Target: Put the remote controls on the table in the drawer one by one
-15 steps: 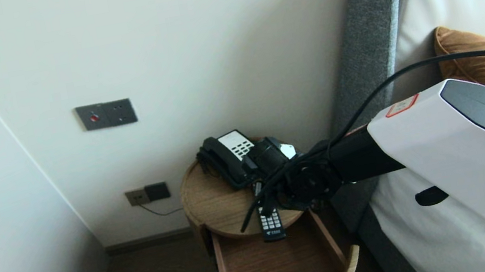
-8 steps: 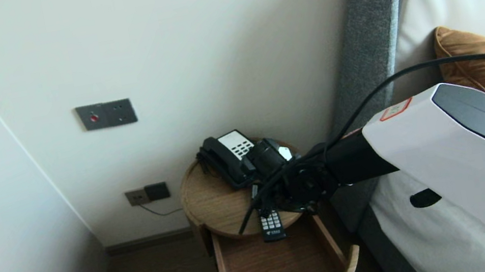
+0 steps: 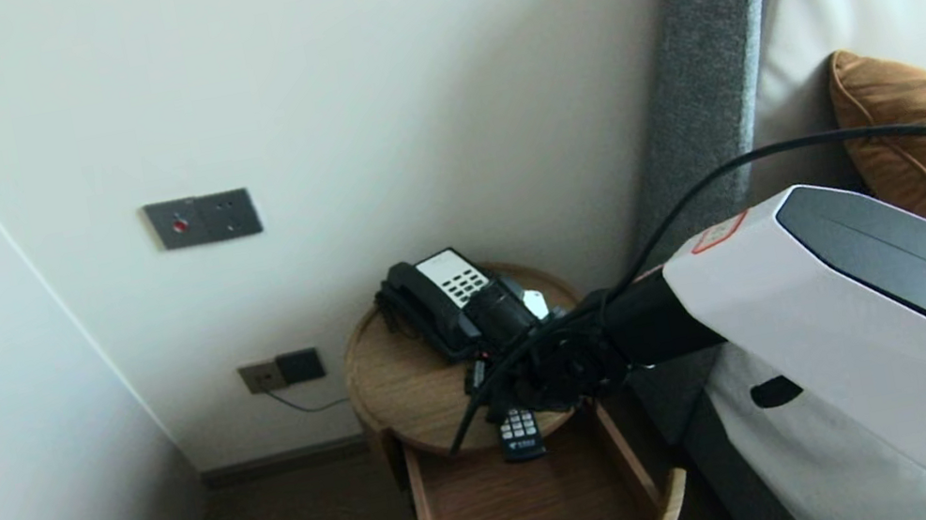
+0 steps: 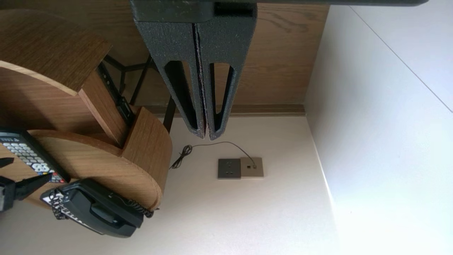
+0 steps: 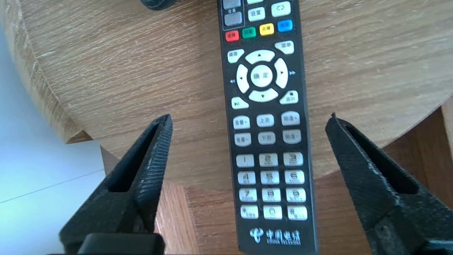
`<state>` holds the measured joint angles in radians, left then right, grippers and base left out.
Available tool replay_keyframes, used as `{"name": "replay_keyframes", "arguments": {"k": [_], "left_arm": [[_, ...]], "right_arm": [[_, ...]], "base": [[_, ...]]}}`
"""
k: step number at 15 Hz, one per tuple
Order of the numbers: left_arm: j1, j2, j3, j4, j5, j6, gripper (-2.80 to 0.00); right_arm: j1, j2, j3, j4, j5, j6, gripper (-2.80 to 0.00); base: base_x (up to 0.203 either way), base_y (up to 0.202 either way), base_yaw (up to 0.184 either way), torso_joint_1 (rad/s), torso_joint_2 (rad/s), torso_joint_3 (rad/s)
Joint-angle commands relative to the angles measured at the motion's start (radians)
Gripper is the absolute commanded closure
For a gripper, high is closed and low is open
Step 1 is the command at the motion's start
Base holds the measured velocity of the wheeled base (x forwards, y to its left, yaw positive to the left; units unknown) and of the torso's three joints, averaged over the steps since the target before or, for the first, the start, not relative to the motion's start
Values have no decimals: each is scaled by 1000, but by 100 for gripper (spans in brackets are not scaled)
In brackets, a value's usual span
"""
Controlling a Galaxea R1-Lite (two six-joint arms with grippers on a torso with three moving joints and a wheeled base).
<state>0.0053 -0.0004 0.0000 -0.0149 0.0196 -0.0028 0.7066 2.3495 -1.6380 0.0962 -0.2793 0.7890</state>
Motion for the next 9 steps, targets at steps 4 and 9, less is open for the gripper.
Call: {"name": "replay_keyframes", "arguments": {"k": [4,9], "left_arm": [[1,-1,0,0,0,0,0],[1,-1,0,0,0,0,0]], "right_arm": [[-3,34,-10,-1,-11,-5,-280],[-4,50,-17,-1,-17,-13,-280]], "base": [[0,0,0,0,0,0],[0,0,0,0,0,0]]}}
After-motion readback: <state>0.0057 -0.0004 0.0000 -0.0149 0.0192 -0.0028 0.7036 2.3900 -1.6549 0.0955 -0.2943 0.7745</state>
